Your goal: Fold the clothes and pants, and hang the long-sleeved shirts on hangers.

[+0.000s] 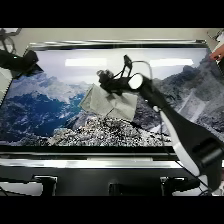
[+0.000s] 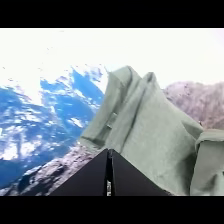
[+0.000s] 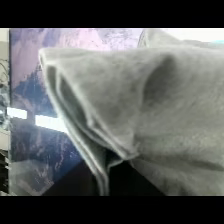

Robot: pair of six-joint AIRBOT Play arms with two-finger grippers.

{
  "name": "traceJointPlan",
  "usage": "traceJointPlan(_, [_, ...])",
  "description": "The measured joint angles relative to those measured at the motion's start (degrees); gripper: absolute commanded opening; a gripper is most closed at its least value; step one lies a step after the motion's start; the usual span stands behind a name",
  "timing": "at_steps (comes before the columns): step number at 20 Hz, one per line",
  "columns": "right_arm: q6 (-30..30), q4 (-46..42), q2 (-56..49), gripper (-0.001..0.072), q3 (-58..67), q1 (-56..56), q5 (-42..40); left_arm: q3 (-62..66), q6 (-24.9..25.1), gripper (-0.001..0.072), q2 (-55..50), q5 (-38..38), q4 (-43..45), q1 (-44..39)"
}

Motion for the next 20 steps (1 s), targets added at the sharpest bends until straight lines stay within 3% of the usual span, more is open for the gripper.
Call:
traceJointPlan(5, [0.24,4.76,-6.12,0.0049,0.07,2.99,-7.72,-0.22,1.29,0.0016,1.05,-1.05,0.39,2.91])
traceJointPlan(9, [0.24,8.0,-8.5,0.0434,0.11,3.56,-12.52,-0.24,1.57,0.0016,1.22,-1.29,0.52,3.45])
traceJointPlan(10, [0.09,8.87,-8.66,0.0439,0.17,3.61,-13.07,-0.24,1.6,0.0016,1.22,-1.33,0.55,3.5])
traceJointPlan(12, [-1.31,10.67,-8.13,0.0536,0.31,3.54,-13.09,-0.24,1.7,0.0016,1.27,-1.4,0.55,3.58])
traceJointPlan(16, [-4.72,12.2,-3.08,0.0562,0.44,-0.39,-8.63,-0.24,1.75,0.0016,1.27,-1.4,0.57,3.58])
traceJointPlan(18, [-5.7,11.52,0.7,0.0691,0.48,-6.19,-2.71,-0.24,1.75,0.0016,1.27,-1.4,0.57,3.58])
traceJointPlan(20, [-7.37,10.03,3.41,0.0693,0.48,-13.75,5.6,-0.24,1.77,0.0016,1.27,-1.44,0.59,3.61])
